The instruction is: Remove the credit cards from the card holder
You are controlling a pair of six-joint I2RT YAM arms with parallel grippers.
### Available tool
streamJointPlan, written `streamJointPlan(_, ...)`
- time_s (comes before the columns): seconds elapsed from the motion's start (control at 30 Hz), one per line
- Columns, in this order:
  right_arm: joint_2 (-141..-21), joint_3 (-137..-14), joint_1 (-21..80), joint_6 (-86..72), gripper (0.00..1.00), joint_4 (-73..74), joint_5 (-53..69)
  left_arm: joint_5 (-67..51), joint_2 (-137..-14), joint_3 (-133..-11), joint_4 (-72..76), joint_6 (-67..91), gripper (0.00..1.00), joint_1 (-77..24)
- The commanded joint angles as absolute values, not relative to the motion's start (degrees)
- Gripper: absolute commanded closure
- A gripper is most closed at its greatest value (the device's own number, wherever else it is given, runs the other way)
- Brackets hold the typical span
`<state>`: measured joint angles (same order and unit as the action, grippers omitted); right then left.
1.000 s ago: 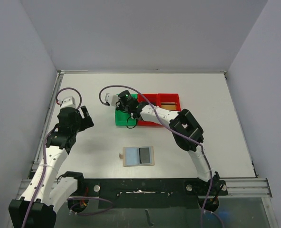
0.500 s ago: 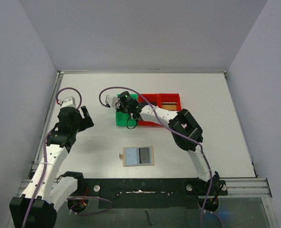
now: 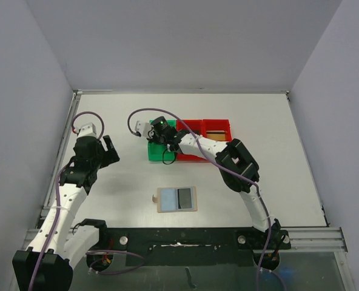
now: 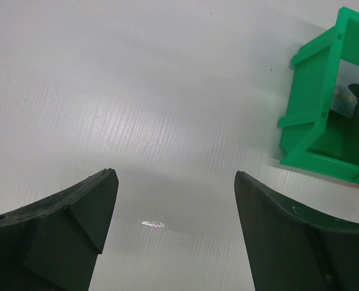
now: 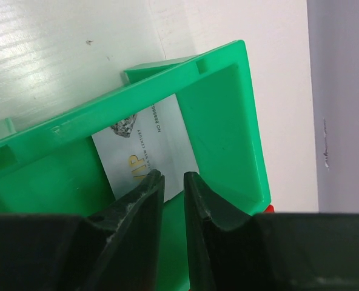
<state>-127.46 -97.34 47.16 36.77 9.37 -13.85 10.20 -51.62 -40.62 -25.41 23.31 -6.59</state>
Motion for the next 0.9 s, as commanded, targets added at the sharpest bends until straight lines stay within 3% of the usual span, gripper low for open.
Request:
streamJointPlan(0.0, -123.8, -100.8, 46.2, 27.2, 0.77, 7.1, -11.4, 9.6, -51.5, -41.0, -22.2, 22.7, 0.22, -6.1)
streamJointPlan(0.17, -119.1, -99.3, 45.3, 5.8, 0.77, 8.0, -5.2, 9.7, -51.4, -41.0, -22.2, 22.7, 0.22, -6.1)
streamJointPlan(0.27, -118.5, -99.8, 45.1, -8.7, 0.84, 12.4, -2.9, 9.7, -51.4, -41.0, -22.2, 22.7, 0.22, -6.1)
streamJointPlan(0.37, -120.2, -103.5, 45.0, -17.7, 0.84, 19.7, -1.8, 9.6, -51.4, -41.0, -22.1, 22.8, 0.22, -6.1)
streamJointPlan(0.57, -124.8, -110.3, 45.0, -25.6, 0.91, 28.5, -2.0, 9.4, -51.5, -41.0, -22.1, 22.8, 0.22, -6.1)
streamJointPlan(0.87, -130.2, -115.2, 45.4, -28.3, 0.92, 34.3, -6.4, 9.2, -51.3, -41.0, -22.1, 22.8, 0.22, -5.9)
